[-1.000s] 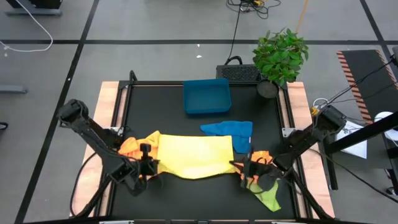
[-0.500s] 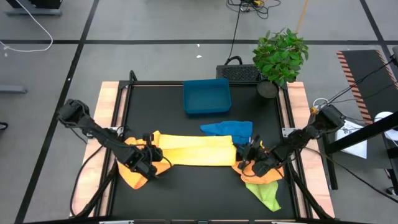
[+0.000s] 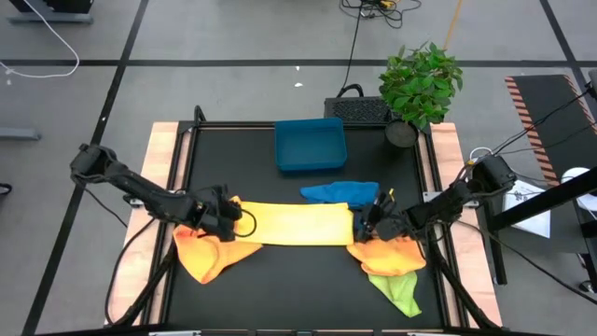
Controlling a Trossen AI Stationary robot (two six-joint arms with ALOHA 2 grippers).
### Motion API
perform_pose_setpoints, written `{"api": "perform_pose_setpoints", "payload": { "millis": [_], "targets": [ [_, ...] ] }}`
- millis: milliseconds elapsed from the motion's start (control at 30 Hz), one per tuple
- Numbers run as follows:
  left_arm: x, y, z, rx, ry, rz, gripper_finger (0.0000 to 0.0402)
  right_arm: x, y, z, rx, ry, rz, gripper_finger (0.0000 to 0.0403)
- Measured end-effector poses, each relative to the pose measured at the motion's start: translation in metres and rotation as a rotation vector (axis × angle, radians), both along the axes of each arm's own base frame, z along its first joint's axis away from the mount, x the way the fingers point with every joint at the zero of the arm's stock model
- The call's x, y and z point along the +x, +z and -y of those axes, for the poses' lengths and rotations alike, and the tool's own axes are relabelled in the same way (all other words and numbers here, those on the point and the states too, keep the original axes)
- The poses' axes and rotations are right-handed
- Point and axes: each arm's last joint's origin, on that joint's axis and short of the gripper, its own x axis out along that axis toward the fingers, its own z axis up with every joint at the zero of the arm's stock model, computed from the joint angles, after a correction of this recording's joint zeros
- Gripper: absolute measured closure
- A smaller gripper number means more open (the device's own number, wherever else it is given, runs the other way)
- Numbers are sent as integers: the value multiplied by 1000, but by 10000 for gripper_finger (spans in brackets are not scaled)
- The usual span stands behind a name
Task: Fold microfiber towels
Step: Fold the yellow microfiber towel
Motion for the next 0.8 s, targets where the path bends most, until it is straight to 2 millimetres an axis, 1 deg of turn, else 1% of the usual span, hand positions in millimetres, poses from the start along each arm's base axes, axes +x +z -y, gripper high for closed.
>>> {"api": "perform_pose_setpoints", "payload": {
  "millis": [100, 200, 333, 433, 600, 800],
  "targets": [
    [1, 2, -7, 10, -9, 12, 397, 1, 0, 3, -10, -7, -1, 403],
    [3, 1, -13, 16, -11, -5, 391, 2, 0, 5, -13, -17, -3, 403],
    [5, 1, -23, 14, 36, -14, 379, 2, 0, 7, -13, -30, -3, 403],
    [6, 1, -31, -1, 71, -15, 377, 3, 0, 9, 4, -18, -9, 400],
    [8, 0, -37, -82, 59, -36, 376, 4, 0, 10, 21, -15, -11, 376],
    [11, 2, -39, -136, 19, -31, 375, 6, 3, 12, -17, -2, 3, 331]
  ]
}}
